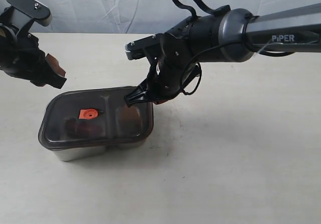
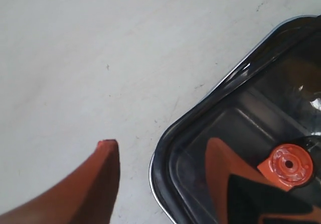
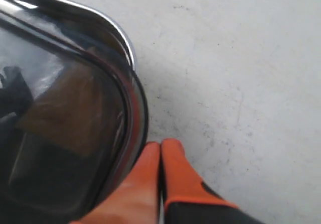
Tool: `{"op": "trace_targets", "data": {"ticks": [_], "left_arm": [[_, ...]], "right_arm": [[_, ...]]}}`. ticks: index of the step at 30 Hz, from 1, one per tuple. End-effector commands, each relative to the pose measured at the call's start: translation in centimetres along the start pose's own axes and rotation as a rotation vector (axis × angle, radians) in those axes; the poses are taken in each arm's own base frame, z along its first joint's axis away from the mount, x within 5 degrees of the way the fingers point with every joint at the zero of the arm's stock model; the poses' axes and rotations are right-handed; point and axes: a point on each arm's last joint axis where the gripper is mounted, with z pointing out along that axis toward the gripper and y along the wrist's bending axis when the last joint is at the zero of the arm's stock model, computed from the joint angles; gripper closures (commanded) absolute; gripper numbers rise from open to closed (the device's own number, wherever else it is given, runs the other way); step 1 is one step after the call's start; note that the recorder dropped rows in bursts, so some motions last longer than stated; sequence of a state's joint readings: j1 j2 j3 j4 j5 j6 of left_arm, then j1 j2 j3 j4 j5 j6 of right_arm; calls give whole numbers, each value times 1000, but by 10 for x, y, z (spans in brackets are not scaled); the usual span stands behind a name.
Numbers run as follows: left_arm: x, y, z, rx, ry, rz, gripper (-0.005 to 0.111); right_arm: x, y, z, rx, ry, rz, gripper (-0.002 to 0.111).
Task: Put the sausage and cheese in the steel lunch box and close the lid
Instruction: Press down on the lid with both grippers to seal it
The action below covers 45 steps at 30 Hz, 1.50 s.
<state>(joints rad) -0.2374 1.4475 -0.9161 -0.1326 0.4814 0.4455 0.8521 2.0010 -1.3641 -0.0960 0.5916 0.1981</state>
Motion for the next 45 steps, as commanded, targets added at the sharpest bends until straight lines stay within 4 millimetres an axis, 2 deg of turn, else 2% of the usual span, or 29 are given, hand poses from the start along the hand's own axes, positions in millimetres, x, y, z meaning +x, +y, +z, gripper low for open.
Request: {"op": "trace_targets", "data": {"ticks": [1,17,20,26,32,35,39,42,45], "left_arm": [[1,-2,-2,8,1,-12,56],[1,-2,-2,10,5,-24,56],[1,-3,-2,11,4,-27,56],[2,-3,-2,13,8,-27,56],[3,-3,-2,16,22,-21,56],[4,-4,-2,23,36,-21,56],[7,-6,-3,50,64,-43,57],[10,-10,-2,91,98,-77,69],[17,-16,0,137,127,-84,87]], "right_arm": [[-7,-2,-2,-1,-56,-44,109],[-12,-1,-2,-10,-113,-79,109],[-11,-1,0,-12,-110,-77,109],[-3,1,17,-18,-39,-68,109],[0,-1,17,-1,-7,-92,109],[3,-4,10,33,33,-66,109],[1,-18,-10,171,43,-1,109],[-4,-18,-32,180,-9,14,109],[-10,0,-53,93,-85,-23,109]]}}
